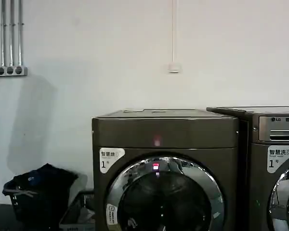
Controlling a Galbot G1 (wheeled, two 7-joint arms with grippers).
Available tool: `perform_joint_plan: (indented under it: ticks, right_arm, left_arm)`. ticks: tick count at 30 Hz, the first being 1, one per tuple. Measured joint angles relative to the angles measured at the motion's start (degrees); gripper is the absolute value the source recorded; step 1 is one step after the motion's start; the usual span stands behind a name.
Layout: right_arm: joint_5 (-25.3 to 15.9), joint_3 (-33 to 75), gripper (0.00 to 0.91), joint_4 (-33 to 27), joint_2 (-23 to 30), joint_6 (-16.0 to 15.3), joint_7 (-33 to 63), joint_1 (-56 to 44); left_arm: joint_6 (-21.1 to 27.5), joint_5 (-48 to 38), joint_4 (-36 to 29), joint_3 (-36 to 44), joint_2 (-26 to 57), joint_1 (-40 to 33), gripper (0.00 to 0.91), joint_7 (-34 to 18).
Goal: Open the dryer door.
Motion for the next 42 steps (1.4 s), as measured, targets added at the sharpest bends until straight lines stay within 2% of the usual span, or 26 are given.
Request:
perform_joint_plan:
  ticks: [10,14,17,23,28,36,42]
  right_arm:
    - [2.02,-1.71,0.907,7.02,-4.38,-2.53,-3.91,-1.61]
    - [2.72,-2.22,0.907,10.91,-7.02,-3.45,-4.19,-2.33]
    - [2.95,-2.36,0.907,13.66,-9.18,-3.91,-4.38,-2.96]
    - [3.29,-3.13,0.907,18.32,-12.4,-4.75,-4.48,-4.25]
    - [3.72,-3.77,0.907,22.07,-14.64,-5.26,-4.76,-5.21]
    - [4.12,-4.59,0.907,26.46,-17.27,-5.83,-5.46,-6.06]
    - [4.27,-4.6,0.907,29.23,-19.12,-6.17,-5.52,-7.11]
  left_arm:
    - [-3.55,-0.04,0.36,-0.2,2.44,-2.41,0.907,4.09]
    - [-7.86,3.77,5.53,-1.31,4.27,-3.92,0.907,8.71]
    - [-8.75,4.66,8.78,-2.09,6.19,-5.13,0.907,11.81]
    - [-9.7,1.72,15.28,-1.62,11.55,-9.7,0.907,17.26]
    - [-13.41,-0.43,21.43,0.59,16.73,-14.75,0.907,21.03]
    - [-21.07,-0.51,33.11,6.79,24.94,-23.16,0.907,23.67]
    - [-23.19,-0.05,41.35,12.28,29.8,-30.64,0.907,26.24]
